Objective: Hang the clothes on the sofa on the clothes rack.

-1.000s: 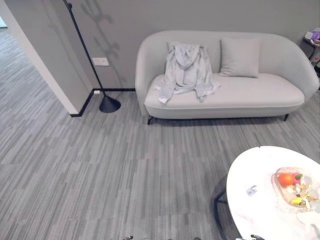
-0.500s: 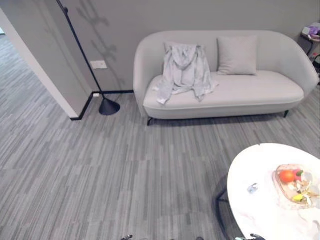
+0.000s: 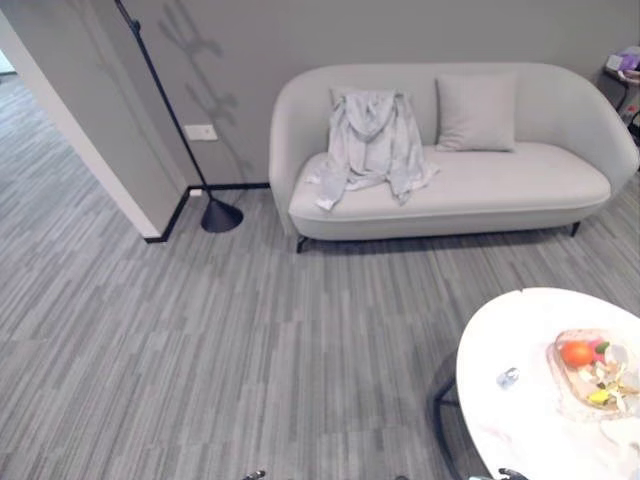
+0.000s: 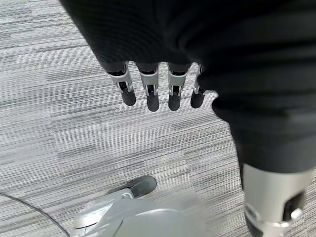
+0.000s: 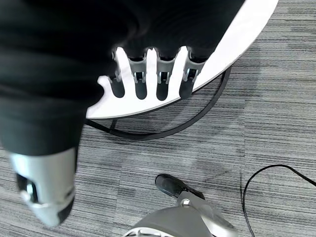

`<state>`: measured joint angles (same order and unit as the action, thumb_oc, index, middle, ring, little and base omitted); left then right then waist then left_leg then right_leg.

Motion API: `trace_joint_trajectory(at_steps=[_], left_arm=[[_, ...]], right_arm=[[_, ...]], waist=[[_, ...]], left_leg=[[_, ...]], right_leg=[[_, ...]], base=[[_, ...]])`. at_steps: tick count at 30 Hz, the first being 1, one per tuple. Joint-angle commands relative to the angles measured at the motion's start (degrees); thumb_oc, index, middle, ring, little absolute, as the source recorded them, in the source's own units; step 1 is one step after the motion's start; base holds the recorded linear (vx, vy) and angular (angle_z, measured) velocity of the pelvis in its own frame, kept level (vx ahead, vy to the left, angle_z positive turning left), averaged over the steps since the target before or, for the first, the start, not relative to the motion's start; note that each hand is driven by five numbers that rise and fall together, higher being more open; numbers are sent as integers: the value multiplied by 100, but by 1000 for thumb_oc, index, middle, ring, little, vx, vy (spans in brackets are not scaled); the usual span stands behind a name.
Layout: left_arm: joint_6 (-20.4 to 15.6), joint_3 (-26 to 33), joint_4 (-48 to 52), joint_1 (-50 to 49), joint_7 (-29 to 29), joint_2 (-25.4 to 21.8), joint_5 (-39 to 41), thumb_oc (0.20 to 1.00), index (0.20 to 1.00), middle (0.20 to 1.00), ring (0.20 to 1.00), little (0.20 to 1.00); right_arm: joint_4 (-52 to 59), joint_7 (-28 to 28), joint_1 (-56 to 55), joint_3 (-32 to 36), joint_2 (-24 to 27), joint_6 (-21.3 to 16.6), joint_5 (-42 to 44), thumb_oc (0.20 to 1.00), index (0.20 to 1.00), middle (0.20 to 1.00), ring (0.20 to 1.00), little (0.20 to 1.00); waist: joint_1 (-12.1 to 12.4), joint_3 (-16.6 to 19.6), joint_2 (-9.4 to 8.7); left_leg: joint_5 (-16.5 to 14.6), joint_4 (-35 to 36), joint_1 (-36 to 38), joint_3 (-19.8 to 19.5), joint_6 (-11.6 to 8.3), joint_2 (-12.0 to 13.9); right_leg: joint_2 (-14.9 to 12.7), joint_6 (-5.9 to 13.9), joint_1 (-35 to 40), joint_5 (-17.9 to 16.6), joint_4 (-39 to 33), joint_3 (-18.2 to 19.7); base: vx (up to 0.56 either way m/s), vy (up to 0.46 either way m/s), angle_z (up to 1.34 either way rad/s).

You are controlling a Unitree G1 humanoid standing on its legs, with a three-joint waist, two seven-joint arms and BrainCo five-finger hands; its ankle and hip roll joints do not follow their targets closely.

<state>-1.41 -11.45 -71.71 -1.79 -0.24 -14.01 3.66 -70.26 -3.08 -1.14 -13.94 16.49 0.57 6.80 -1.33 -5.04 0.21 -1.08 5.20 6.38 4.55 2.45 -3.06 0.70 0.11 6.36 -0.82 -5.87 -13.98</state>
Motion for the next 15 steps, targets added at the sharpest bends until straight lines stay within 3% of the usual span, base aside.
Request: trace_joint_trajectory(at_steps=[1, 8, 10, 11, 12, 15], left_arm=[[-67, -145, -308, 434, 113, 0, 0, 1000, 1000, 1000, 1000, 1000], [-56, -40, -384, 424, 137, -11, 108, 1000, 1000, 1000, 1000, 1000], [-76, 23, -331, 447, 129, -34, 311, 1000, 1000, 1000, 1000, 1000], [-76, 23, -331, 447, 129, -35, 312, 1000, 1000, 1000, 1000, 1000], [-91, 22, -262, 486, 142, -39, 440, 1000, 1000, 1000, 1000, 1000], [-103, 53, -256, 515, 191, 11, 659, 1000, 1000, 1000, 1000, 1000]], right_arm=[[-129, -18, 290, -102, 177, -74, 49, 1000, 1000, 1000, 1000, 1000], [-144, -36, 319, -100, 184, -81, 88, 1000, 1000, 1000, 1000, 1000], [-124, -73, 384, -85, 212, -108, 192, 1000, 1000, 1000, 1000, 1000], [-125, -73, 385, -85, 212, -109, 192, 1000, 1000, 1000, 1000, 1000], [-93, -89, 427, -93, 271, -123, 236, 1000, 1000, 1000, 1000, 1000], [-108, -137, 456, -71, 296, -112, 302, 1000, 1000, 1000, 1000, 1000]], waist=[[94, 10, -7], [142, -160, -26], [177, -379, -102], [170, -368, -101], [225, -562, -159], [208, -658, -200]], left_leg=[[-57, -20, 38, -51, -687, 449], [-15, -169, -152, -212, -718, 516], [-106, -886, -666, -297, -733, 516], [-117, -913, -694, -303, -733, 516], [-145, -1552, -1132, -441, -759, 417], [-135, -2076, -1609, -621, -731, 348]], right_leg=[[-549, 1053, -113, 20, 87, 178], [-487, 1002, -228, 4, 87, 184], [-491, 914, -312, -20, 121, 168], [-491, 913, -326, -20, 123, 162], [-540, 853, -390, -21, 202, 153], [-571, 787, -466, 18, 234, 76]], base=[[1, -60, 4], [-20, -69, 4], [-112, -104, 7], [-164, -119, 9], [-86, -59, 10], [-6, -55, 13]])
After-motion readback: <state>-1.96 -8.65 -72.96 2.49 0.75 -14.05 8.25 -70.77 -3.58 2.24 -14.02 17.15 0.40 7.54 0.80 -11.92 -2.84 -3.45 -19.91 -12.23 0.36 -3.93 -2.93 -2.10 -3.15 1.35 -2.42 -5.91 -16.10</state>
